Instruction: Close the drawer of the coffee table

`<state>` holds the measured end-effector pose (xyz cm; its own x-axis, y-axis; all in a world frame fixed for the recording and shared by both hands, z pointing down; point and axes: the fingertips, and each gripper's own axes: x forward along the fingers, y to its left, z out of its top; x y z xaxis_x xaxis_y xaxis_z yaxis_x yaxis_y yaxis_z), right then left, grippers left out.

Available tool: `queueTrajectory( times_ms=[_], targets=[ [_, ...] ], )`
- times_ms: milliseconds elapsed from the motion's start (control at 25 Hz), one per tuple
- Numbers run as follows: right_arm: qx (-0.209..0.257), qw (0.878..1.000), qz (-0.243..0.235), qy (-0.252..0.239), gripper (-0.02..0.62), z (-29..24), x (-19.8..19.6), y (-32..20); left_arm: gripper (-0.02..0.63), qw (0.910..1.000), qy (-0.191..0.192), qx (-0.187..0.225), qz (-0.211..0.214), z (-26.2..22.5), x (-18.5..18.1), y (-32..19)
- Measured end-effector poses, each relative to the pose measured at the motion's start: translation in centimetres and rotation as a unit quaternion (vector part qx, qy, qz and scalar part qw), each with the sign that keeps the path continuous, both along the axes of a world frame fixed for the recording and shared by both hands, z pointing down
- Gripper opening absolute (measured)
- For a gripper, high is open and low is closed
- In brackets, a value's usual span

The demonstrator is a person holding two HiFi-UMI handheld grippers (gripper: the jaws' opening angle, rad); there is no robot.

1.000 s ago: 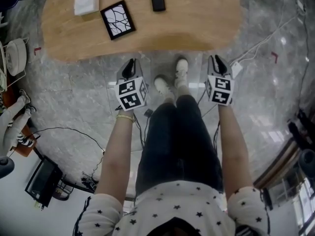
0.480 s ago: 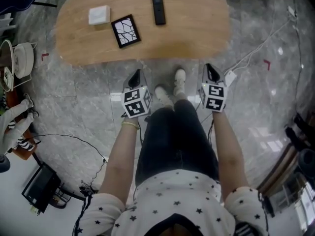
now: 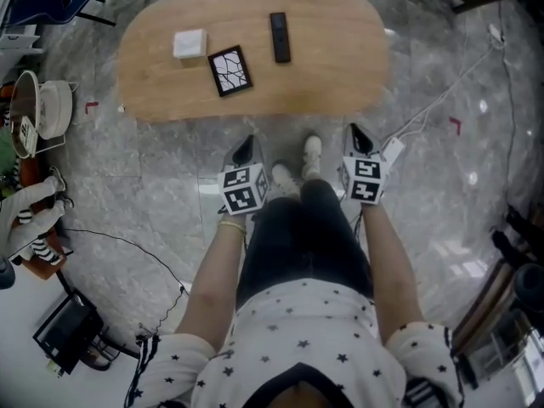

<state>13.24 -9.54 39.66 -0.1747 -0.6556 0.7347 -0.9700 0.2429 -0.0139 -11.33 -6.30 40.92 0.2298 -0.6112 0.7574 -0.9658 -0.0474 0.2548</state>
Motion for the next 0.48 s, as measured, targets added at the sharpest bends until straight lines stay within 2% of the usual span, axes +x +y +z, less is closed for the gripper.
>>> queueTrajectory(
  times_ms=[480],
  targets=[
    [0.016, 0.999, -0.026, -0.034, 0.009, -5.7, -3.8, 1.0, 0.008, 0.999, 0.018, 0.023, 0.034, -5.5, 1.2, 0.4]
  ],
)
